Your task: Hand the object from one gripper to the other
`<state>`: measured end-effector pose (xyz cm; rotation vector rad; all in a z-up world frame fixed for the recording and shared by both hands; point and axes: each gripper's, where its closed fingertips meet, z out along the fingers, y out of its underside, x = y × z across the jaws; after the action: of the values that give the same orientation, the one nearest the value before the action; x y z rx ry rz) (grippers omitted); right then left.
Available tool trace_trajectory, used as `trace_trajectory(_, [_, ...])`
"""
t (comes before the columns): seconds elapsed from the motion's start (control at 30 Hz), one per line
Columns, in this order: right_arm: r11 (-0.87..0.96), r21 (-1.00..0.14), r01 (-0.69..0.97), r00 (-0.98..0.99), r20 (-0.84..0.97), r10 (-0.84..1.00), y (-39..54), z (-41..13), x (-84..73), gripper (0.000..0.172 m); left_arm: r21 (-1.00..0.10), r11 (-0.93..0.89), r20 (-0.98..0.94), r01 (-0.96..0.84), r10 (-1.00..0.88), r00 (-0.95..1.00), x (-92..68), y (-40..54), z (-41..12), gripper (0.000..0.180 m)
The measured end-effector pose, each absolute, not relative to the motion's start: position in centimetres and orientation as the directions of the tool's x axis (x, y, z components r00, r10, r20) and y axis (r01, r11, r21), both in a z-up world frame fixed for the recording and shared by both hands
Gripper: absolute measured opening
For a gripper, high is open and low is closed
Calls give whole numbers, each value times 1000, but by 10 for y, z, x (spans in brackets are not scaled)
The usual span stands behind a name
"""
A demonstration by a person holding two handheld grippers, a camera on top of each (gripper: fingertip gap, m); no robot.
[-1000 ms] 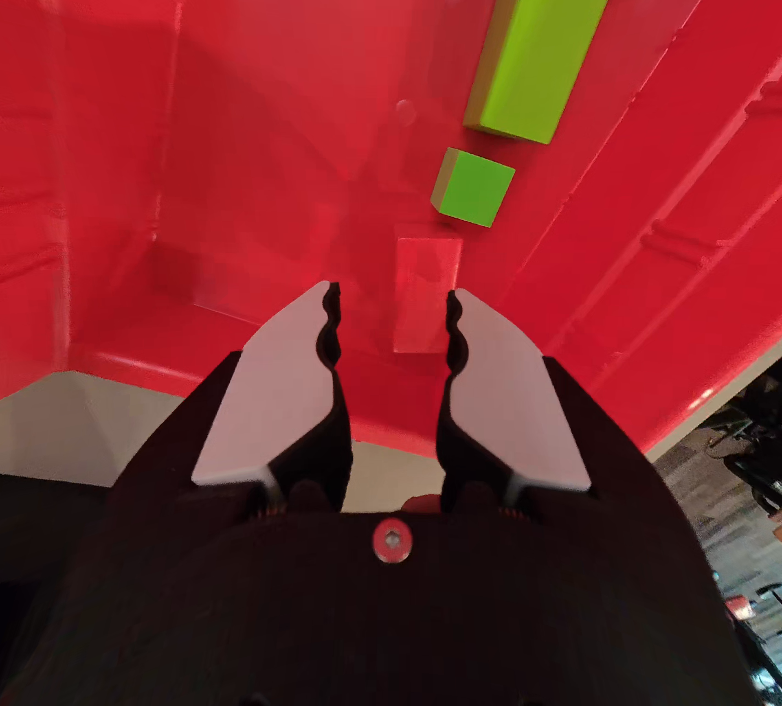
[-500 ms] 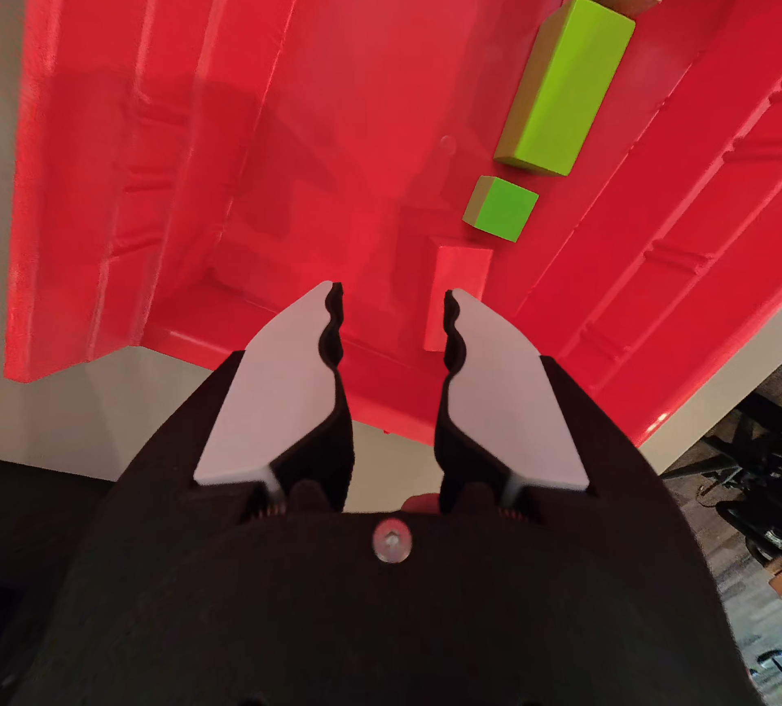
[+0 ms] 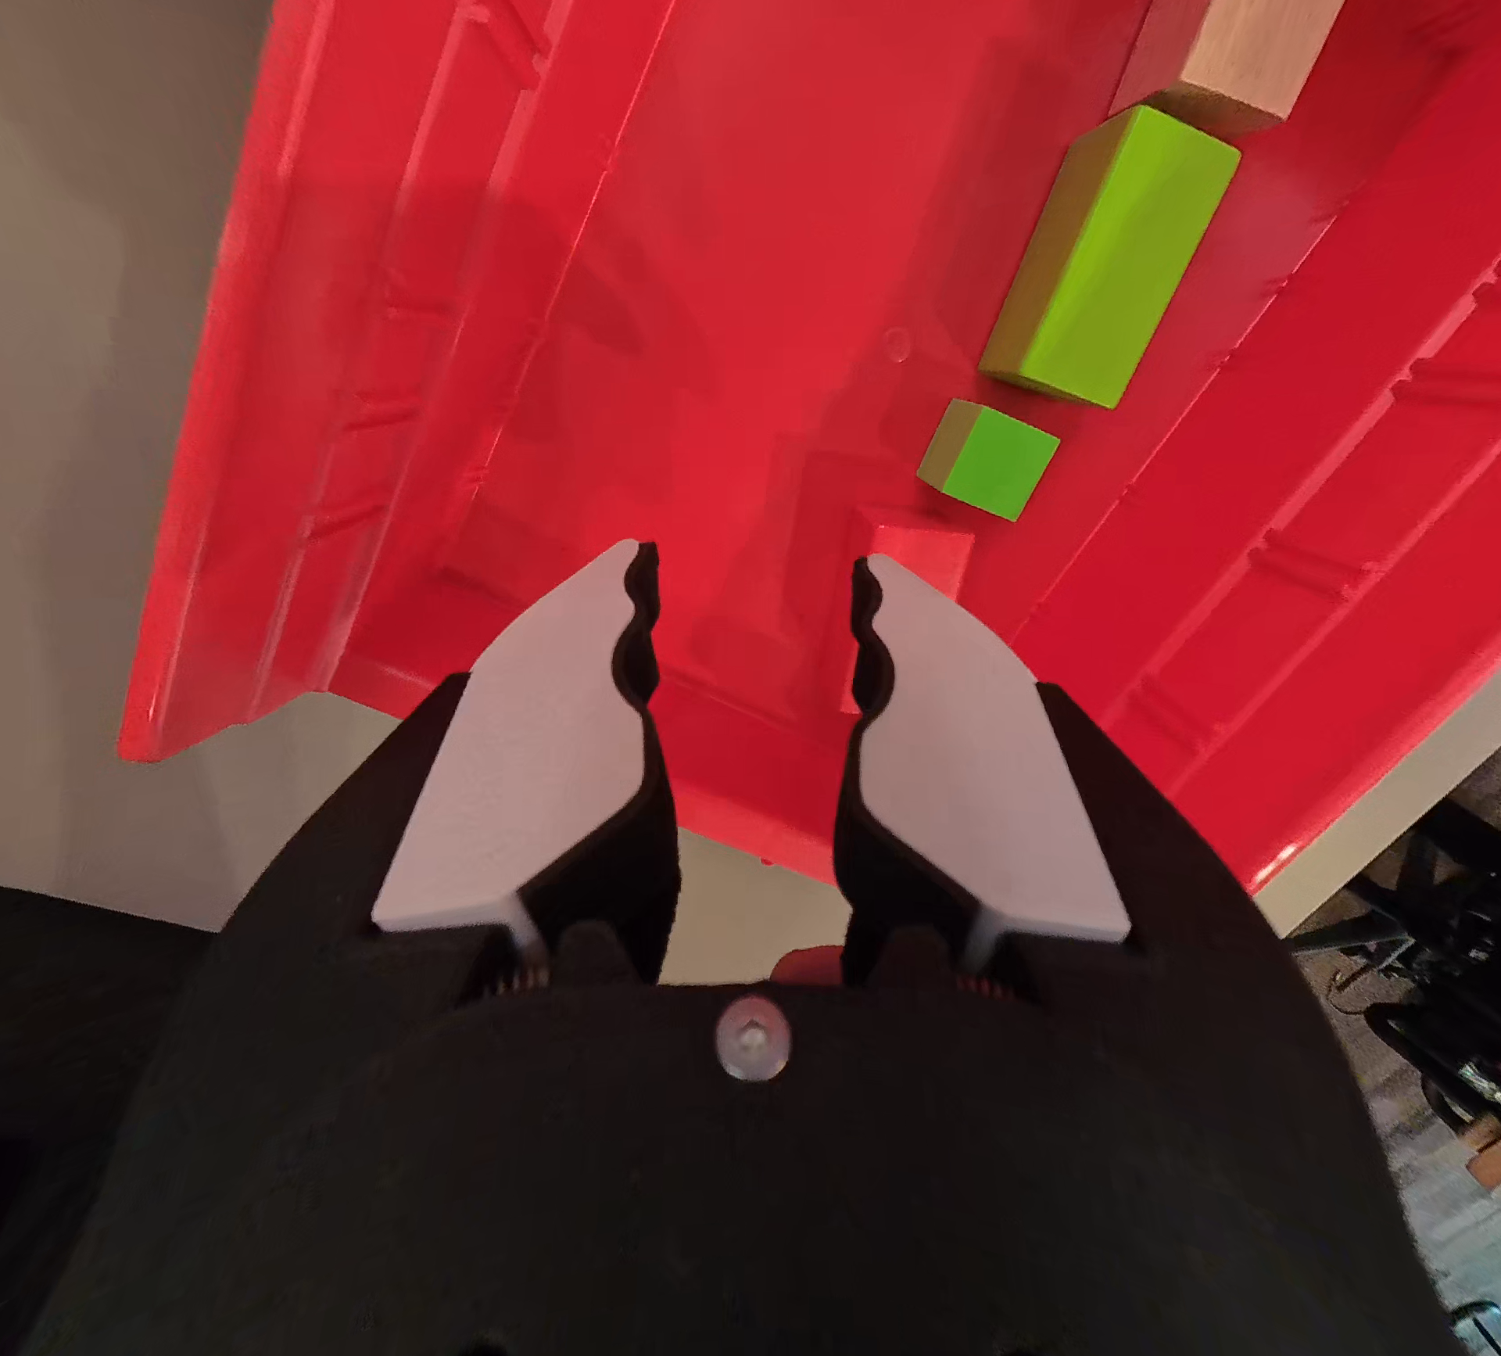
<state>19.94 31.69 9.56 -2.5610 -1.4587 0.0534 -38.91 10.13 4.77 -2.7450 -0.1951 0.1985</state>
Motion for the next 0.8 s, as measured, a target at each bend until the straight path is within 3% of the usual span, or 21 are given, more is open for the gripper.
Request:
trace_trajectory(0.13, [-496, -189, 848, 514, 61, 856, 314, 97, 203, 44, -348, -936, -19, 61, 72, 997, -362, 96, 48, 51])
trace_trajectory(0.33, [-478, -191, 857, 496, 57, 867, 312, 97, 201, 44, -264, -942, -169, -206, -165, 972, -359, 87, 41, 61])
trace_trajectory(0.4, [-471, -195, 860, 489, 53, 871, 312, 97, 198, 44, -252, -950, -143, -186, -154, 978, -359, 87, 35, 58])
trace_trajectory(0.53, [-460, -202, 864, 478, 49, 877, 310, 96, 190, 44, -333, -939, -117, -83, -46, 992, -372, 94, 36, 68])
trace_trajectory(0.63, [-456, -205, 866, 474, 51, 879, 310, 97, 187, 43, -399, -915, -227, -48, 48, 973, -391, 91, 42, 44])
trace_trajectory(0.8, [-457, -206, 865, 477, 54, 877, 309, 98, 188, 43, -477, -878, -206, 22, 136, 969, -403, 89, 57, 47])
